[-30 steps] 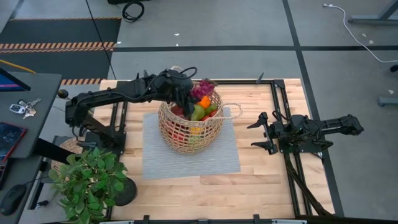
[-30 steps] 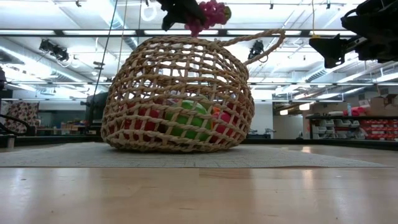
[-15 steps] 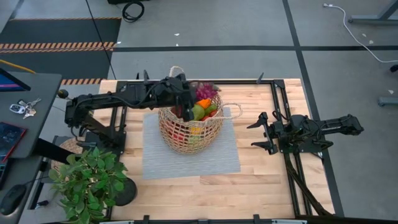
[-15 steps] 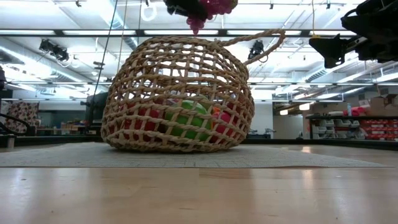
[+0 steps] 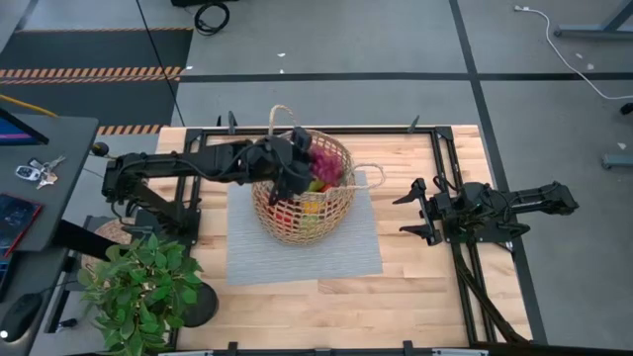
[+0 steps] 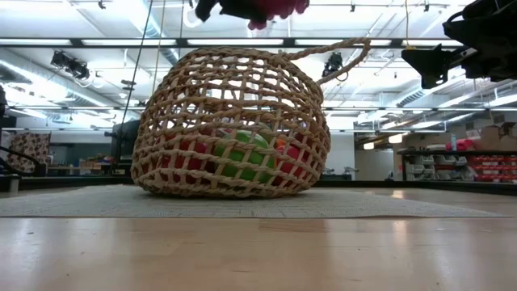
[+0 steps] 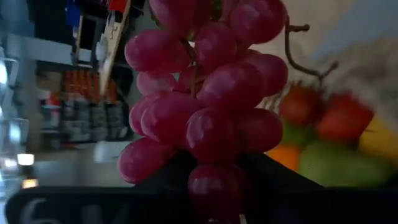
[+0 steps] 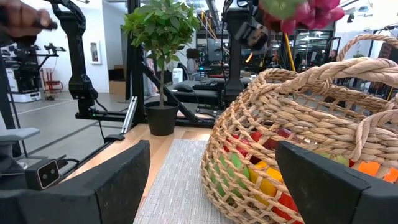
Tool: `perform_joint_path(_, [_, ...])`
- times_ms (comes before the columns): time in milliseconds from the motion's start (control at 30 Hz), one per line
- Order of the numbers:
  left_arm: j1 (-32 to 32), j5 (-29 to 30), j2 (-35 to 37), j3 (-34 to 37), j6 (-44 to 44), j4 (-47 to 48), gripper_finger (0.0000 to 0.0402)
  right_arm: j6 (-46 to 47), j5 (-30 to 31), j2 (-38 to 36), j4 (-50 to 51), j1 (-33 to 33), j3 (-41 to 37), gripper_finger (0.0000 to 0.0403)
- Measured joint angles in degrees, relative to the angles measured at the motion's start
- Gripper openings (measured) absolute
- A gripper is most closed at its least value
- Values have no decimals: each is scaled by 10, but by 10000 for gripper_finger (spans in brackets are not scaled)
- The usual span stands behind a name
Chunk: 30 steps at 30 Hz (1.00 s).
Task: Build produce basket
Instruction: Put the red grapes into the brown basket
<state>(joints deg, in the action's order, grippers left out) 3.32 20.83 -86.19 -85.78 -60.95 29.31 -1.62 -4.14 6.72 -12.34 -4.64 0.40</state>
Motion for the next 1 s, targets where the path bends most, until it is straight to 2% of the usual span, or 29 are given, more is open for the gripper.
perform_joint_path(133, [-9,66,0,0,-94,6,99,0,0,0,0,0,0,351])
perform_joint_path(267, [-13,96,0,0,-176,6,103,0,0,0,0,0,0,351])
perform_joint_path(400, [-22,165,0,0,-290,4,99,0,0,0,0,0,0,351])
perform_joint_path(533, [-24,201,0,0,-372,4,95,0,0,0,0,0,0,351])
perform_joint_path(767, [-19,214,0,0,-384,3,98,0,0,0,0,0,0,351])
perform_joint_path(1000, [-11,215,0,0,-295,4,98,0,0,0,0,0,0,351])
